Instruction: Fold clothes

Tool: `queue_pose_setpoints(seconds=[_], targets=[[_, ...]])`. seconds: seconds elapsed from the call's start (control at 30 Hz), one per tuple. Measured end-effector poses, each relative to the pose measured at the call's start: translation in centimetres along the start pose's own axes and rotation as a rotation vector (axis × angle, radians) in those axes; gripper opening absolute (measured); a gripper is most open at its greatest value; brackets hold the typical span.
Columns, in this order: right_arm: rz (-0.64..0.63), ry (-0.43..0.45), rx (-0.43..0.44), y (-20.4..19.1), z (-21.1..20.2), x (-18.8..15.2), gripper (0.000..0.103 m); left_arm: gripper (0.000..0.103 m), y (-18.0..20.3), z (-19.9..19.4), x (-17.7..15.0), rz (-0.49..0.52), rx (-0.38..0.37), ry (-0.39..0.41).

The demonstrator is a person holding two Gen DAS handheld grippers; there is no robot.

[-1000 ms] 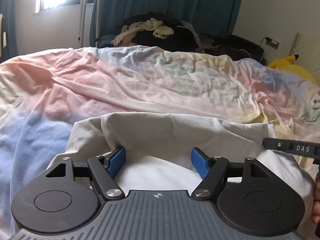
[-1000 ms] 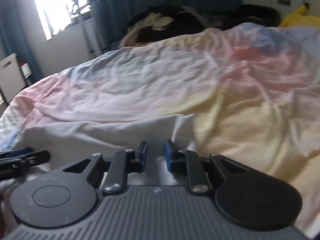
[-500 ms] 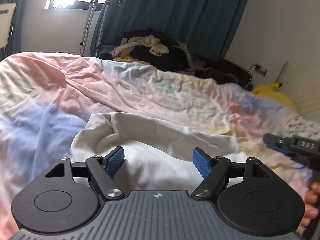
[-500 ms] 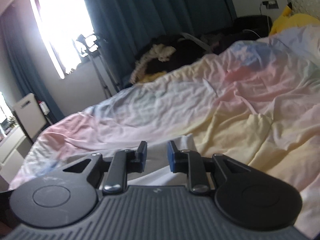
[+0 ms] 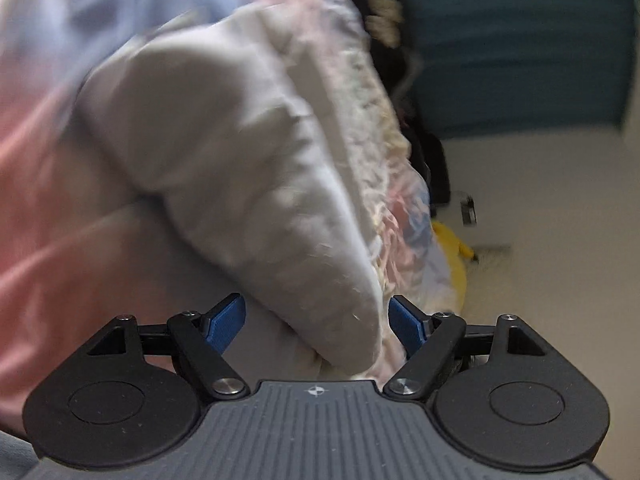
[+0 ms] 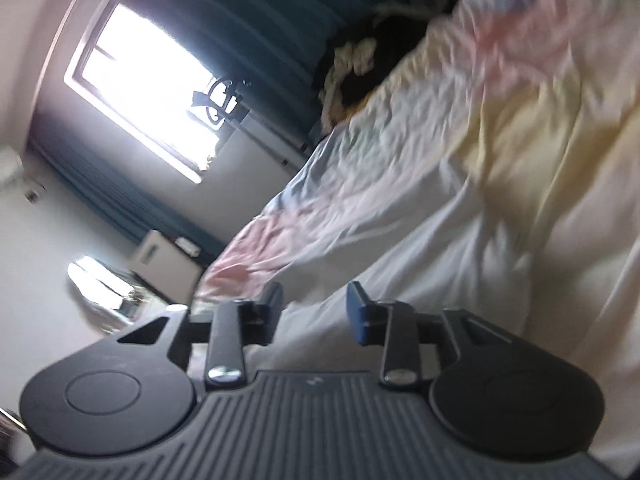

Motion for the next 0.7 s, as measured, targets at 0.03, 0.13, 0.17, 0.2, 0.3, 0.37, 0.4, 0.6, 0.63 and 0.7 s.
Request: queue_pose_setpoints(seconds=[0.03, 0.13, 0.17, 0.2, 0.3, 0.37, 0.4, 0.6, 0.63, 0.7], targets=[[0.019, -0.017, 0.011, -0.1, 0.2, -0.5, 0.044, 0.082, -0.6, 0.5, 0.2, -0.049, 0.001, 0.000], [0.094, -0.071, 0.041, -0.2, 1.0, -1.9, 0.061, 0.081, -1.7, 1.9, 0.9, -0.159, -0.004, 0.009], [0.121, -0.089, 0.051, -0.2, 1.2, -2.4, 0.067, 0.081, -1.9, 2.2, 1.2, -0.192, -0.017, 0.019], [0.152, -0.109, 0.061, -0.1, 1.5, -3.0, 0.068, 0.080, -1.9, 2.4, 1.5, -0.209, -0.028, 0.027], [0.273, -0.182, 0.099, 0.3, 2.5, -4.9, 0.075, 0.075, -1.3, 2.7, 2.3, -0.211, -0.052, 0.053], [0.326, -0.215, 0.105, 0.5, 3.1, -6.0, 0.081, 0.057, -1.0, 2.9, 2.5, -0.198, -0.050, 0.068], [0.357, -0.231, 0.108, 0.6, 3.4, -6.5, 0.082, 0.045, -0.9, 2.9, 2.6, -0.193, -0.051, 0.076], [0.600, -0.228, 0.188, 1.0, 5.1, -8.2, 0.085, 0.027, 0.0, 2.9, 3.2, -0.225, -0.147, 0.075], [0.624, -0.209, 0.200, 0.9, 5.4, -8.0, 0.085, 0.027, 0.2, 2.9, 3.2, -0.223, -0.162, 0.074], [0.643, -0.166, 0.203, 0.9, 5.9, -7.2, 0.086, 0.027, 0.8, 2.8, 3.4, -0.218, -0.195, 0.070]])
Point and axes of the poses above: each gripper's, at about its wrist camera, not at the fingertips, and z roughly the way its jaws point, y to its right, x to its top, the point moved 8 cm from there along z, roughly the way its jaws point, and after that the axes turned 1 degree about z, right-handed, at the moved point
